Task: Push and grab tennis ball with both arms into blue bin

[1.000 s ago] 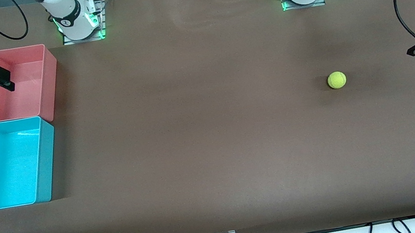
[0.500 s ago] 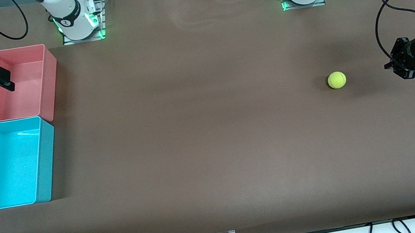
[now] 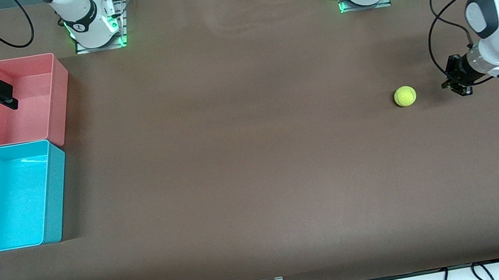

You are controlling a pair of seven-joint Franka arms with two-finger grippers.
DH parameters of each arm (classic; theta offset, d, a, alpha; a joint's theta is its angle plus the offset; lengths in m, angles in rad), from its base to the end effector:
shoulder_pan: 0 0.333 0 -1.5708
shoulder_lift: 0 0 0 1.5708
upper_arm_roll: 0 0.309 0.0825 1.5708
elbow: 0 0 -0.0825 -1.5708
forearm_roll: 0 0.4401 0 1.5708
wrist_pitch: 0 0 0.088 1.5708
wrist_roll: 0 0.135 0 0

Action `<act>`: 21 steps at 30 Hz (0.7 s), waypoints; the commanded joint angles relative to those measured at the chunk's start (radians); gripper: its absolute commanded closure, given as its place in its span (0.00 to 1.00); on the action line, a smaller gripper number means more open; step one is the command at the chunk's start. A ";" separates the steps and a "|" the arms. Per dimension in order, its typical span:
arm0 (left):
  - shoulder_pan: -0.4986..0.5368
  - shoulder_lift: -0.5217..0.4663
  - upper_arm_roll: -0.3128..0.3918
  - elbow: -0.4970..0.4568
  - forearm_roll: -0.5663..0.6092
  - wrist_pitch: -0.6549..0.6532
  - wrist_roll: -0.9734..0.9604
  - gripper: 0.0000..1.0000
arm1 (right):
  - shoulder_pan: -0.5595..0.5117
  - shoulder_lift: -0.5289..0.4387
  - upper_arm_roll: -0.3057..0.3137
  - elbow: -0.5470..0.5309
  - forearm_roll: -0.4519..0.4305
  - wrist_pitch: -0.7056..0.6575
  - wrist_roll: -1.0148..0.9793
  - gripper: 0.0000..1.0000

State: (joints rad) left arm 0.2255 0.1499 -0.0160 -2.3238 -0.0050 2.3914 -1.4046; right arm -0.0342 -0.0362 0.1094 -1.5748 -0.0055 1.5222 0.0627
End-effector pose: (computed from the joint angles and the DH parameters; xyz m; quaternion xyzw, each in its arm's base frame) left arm 0.5299 0.1123 0.1900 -0.6896 -0.7230 0.0356 0.0208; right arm 0.5926 0.0449 0.6049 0.9999 0.0061 -0.0080 0.0053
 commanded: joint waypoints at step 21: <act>-0.006 0.106 -0.005 -0.126 0.011 0.293 -0.034 1.00 | -0.001 -0.005 0.000 0.016 0.015 -0.057 -0.001 0.00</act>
State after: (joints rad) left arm 0.2227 0.2557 -0.0206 -2.4547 -0.0050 2.6791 -1.4434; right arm -0.0339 -0.0367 0.1106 -1.5746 -0.0055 1.4896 0.0627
